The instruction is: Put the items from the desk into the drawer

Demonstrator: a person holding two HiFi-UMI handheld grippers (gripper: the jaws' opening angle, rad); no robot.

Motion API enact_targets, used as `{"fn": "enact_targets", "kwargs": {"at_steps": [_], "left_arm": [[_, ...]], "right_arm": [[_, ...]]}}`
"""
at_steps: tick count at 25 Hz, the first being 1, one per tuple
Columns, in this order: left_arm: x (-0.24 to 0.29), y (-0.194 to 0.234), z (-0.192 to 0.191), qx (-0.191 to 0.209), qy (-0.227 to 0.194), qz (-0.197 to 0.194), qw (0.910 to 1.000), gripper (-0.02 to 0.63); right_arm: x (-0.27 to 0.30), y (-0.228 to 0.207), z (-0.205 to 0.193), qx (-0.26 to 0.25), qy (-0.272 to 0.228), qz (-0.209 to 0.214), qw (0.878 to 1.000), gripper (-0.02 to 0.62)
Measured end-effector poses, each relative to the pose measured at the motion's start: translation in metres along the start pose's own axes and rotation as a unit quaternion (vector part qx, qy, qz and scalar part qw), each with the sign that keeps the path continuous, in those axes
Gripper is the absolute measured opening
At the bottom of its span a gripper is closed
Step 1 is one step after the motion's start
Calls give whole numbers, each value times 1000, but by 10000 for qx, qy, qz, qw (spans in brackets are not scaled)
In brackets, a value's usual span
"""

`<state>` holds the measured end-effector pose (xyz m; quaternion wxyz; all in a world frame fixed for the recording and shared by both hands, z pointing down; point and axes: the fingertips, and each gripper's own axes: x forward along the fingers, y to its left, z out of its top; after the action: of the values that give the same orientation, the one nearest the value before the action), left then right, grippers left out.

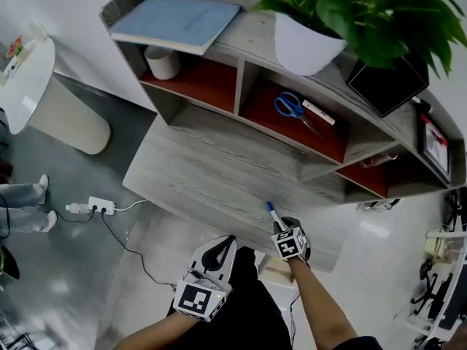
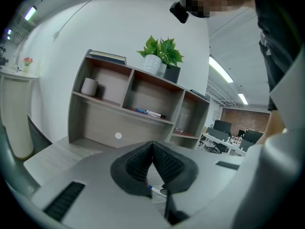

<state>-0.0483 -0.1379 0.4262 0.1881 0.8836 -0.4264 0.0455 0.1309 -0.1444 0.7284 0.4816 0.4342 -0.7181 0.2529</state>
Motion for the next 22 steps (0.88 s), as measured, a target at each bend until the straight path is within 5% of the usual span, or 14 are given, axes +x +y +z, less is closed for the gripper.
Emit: {"fn": "enact_targets", "kwargs": {"at_steps": [22], "left_arm": [[1,3,-13,-76,264,-2,9996,14]], "right_arm": [[36,9,-12,-268,590,162,9978,80]]}}
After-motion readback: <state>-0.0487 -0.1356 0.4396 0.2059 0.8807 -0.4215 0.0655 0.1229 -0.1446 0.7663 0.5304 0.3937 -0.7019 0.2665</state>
